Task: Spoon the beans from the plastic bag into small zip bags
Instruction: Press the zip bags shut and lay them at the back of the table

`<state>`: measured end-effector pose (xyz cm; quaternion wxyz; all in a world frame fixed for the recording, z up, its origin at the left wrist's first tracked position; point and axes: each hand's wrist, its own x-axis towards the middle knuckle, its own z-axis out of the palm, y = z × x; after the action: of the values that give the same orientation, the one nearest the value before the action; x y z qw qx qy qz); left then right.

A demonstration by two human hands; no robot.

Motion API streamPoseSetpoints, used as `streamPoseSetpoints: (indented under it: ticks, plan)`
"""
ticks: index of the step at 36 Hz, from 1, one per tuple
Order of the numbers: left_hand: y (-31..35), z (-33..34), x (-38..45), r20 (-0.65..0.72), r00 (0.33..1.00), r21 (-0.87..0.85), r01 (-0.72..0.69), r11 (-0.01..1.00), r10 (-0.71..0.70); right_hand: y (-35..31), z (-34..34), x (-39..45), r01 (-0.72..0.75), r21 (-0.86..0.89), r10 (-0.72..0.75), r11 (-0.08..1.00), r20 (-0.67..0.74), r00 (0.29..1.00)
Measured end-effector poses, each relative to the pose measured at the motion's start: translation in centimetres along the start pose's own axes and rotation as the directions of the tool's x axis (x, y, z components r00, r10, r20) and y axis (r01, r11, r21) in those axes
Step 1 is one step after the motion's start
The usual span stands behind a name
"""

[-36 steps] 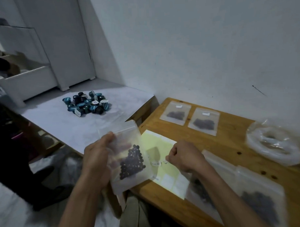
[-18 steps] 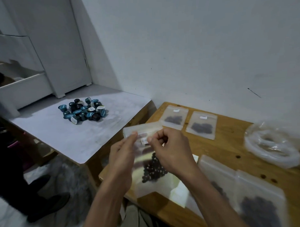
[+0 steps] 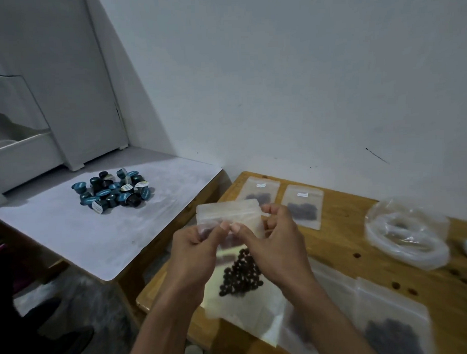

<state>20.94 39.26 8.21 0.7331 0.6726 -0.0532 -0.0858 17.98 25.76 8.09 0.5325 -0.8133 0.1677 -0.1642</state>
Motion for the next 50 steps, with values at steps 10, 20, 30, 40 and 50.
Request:
streamPoseSetpoints:
  ticks: [10,20,30,40,50]
  plan:
    - [-0.2,2.9,6.4,0.100,0.992,0.092,0.067,0.994,-0.076,1.5,-1.5,6.4,-0.127,0.434,0.208,0.892,-0.144,0.967]
    - [-2.0,4.8,16.7,0.011,1.000,0.288,0.002,0.958,-0.005,3.4,-0.9,12.9,-0.195,0.169,0.207,0.966,-0.061,0.976]
    - [-3.9,7.1,22.5,0.090,0.991,0.674,-0.137,0.726,0.103,5.4,1.8,18.7,-0.179,-0.166,0.144,0.970,-0.204,0.968]
    - [-5.9,7.8,22.9,0.082,0.992,0.773,-0.124,0.622,0.095,7.0,2.2,18.4,-0.123,-0.635,-0.002,0.763,-0.193,0.981]
    - [-4.7,6.9,18.6,0.119,0.971,0.733,-0.228,0.641,0.209,6.4,-1.8,14.1,-0.105,-0.520,-0.007,0.848,-0.208,0.978]
